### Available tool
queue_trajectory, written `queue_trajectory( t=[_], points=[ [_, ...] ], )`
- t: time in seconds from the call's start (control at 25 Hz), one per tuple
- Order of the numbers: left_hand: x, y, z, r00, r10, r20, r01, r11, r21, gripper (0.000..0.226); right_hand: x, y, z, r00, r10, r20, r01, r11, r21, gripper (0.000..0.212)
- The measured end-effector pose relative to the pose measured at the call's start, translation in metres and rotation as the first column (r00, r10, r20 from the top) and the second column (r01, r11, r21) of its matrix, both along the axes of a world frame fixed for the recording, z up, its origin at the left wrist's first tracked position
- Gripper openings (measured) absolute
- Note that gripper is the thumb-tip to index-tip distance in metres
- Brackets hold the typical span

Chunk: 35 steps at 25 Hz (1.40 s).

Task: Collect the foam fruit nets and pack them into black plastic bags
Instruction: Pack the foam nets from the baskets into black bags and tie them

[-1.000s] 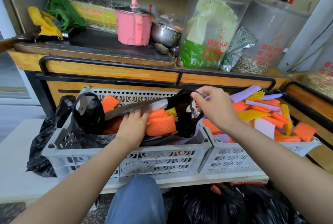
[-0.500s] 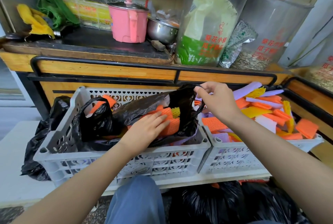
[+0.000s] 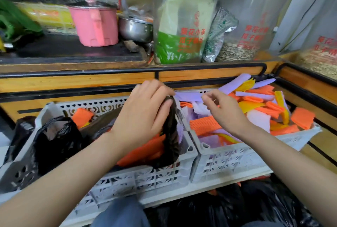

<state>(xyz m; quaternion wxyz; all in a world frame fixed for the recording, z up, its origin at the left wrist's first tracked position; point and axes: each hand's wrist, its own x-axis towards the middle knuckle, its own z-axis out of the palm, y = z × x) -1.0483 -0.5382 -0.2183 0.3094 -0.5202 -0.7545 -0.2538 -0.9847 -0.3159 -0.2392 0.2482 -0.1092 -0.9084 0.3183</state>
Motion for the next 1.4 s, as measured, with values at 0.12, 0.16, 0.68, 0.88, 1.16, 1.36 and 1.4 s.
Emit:
queue_trajectory(
  t=[0.12, 0.16, 0.68, 0.88, 1.16, 1.36, 1.4],
  points=[
    [-0.009, 0.060, 0.010, 0.995, -0.085, 0.060, 0.086, 0.996, -0.027, 0.032, 0.011, 0.055, -0.031, 0.985, -0.104, 0.137, 0.081, 0.983, 0.164, 0.031],
    [-0.016, 0.084, 0.003, 0.990, -0.094, 0.107, 0.104, 0.990, -0.093, 0.032, 0.016, 0.072, -0.042, 0.972, -0.119, 0.201, 0.083, 0.980, 0.180, 0.037],
    [-0.079, 0.225, -0.134, 0.763, 0.333, 0.555, 0.153, 0.740, -0.655, 0.058, 0.012, 0.144, -0.103, 0.751, -0.097, 0.653, 0.054, 0.995, 0.086, 0.050],
    [-0.076, 0.227, -0.144, 0.714, 0.309, 0.628, 0.161, 0.801, -0.577, 0.034, 0.017, 0.152, -0.097, 0.813, -0.134, 0.567, 0.117, 0.991, 0.067, 0.021],
    [-0.055, 0.205, -0.109, 0.600, 0.080, 0.796, -0.147, 0.989, 0.011, 0.013, 0.026, 0.150, -0.069, 0.946, -0.226, 0.231, 0.227, 0.974, 0.023, 0.028],
    [-0.047, 0.191, -0.102, 0.497, 0.016, 0.868, -0.237, 0.964, 0.118, 0.011, 0.027, 0.139, -0.038, 0.929, -0.353, -0.108, 0.351, 0.935, -0.039, 0.030],
    [-0.045, 0.190, -0.100, 0.447, 0.001, 0.895, -0.230, 0.967, 0.114, 0.011, 0.025, 0.134, -0.033, 0.920, -0.356, -0.165, 0.351, 0.935, -0.058, 0.029]
  ],
)
